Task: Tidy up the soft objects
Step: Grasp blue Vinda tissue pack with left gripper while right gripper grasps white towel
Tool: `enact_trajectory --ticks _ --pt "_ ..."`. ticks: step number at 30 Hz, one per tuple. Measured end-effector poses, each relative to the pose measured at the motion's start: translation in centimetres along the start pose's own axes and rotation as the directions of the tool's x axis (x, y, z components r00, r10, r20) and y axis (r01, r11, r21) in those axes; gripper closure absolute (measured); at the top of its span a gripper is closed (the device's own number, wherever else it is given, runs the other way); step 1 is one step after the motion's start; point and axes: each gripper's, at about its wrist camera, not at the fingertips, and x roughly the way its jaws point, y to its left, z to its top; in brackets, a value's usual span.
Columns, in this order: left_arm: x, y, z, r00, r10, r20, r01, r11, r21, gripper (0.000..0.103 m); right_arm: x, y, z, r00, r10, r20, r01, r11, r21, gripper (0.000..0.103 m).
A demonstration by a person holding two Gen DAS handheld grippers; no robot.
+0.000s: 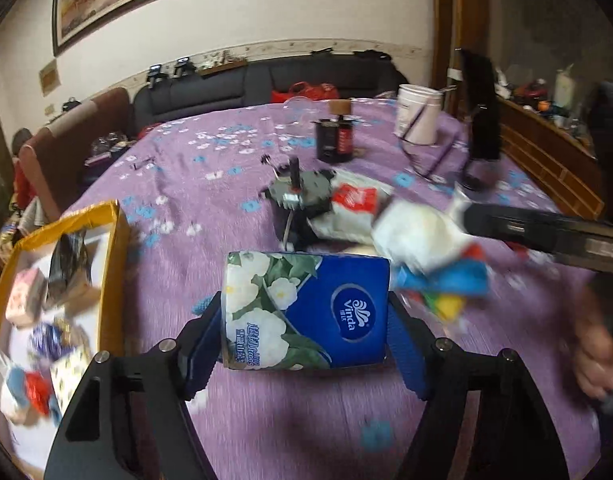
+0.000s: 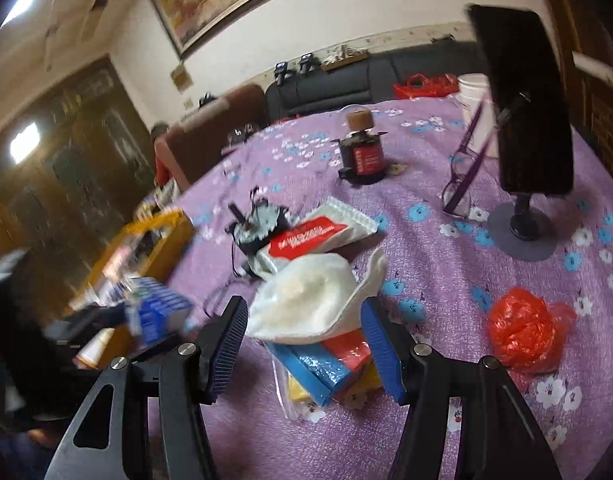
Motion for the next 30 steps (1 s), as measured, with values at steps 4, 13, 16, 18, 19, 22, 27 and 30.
enact_trajectory --ticks 4,13,16,18,19,22,27,30 --pt "-0.9 0.8 -2.2 1.000 -0.024 -0.003 0.024 0.999 -0.022 0.029 1.4 1.0 -0.8 0.994 -0.106 0.007 0.107 0.992 -0.071 0.040" --pt "-1.1 2.8 -3.9 1.000 -0.004 -0.001 0.004 0.998 -0.065 0.029 -0.1 1.8 -0.7 0.999 -0.005 0.038 0.009 0.995 -0.100 0.098" --pt "-1.3 3.5 -3.8 1.000 -0.005 0.004 0.006 0.997 -0.082 0.029 -1.8 3.4 -0.7 0.992 0.109 0.057 -0.098 0.980 -0.172 0.097" --pt "-1.5 4.0 -3.6 1.000 -0.015 0.004 0.016 0.994 -0.105 0.029 -1.9 4.3 -1.0 0.986 0.168 0.015 -0.160 0.962 -0.219 0.097" --pt "-1.6 4.2 -3.5 1.000 -0.024 0.005 0.024 0.993 -0.114 0.029 -1.8 5.0 -1.3 0.982 0.187 -0.014 -0.184 0.951 -0.250 0.097" --pt "-2.5 4.9 -2.9 0.998 -0.055 0.023 0.057 0.988 -0.142 0.029 -0.9 6.4 -2.5 0.962 0.235 -0.138 -0.267 0.910 -0.317 0.096" --pt "-3.9 5.8 -2.1 0.992 -0.117 0.051 0.124 0.978 -0.169 0.028 0.5 6.7 -3.3 0.970 0.134 -0.203 -0.198 0.919 -0.340 0.093" --pt "-4.5 6.4 -1.9 0.987 -0.149 0.059 0.158 0.969 -0.188 0.028 -0.1 5.7 -2.8 0.978 0.137 -0.159 -0.181 0.932 -0.314 0.061"
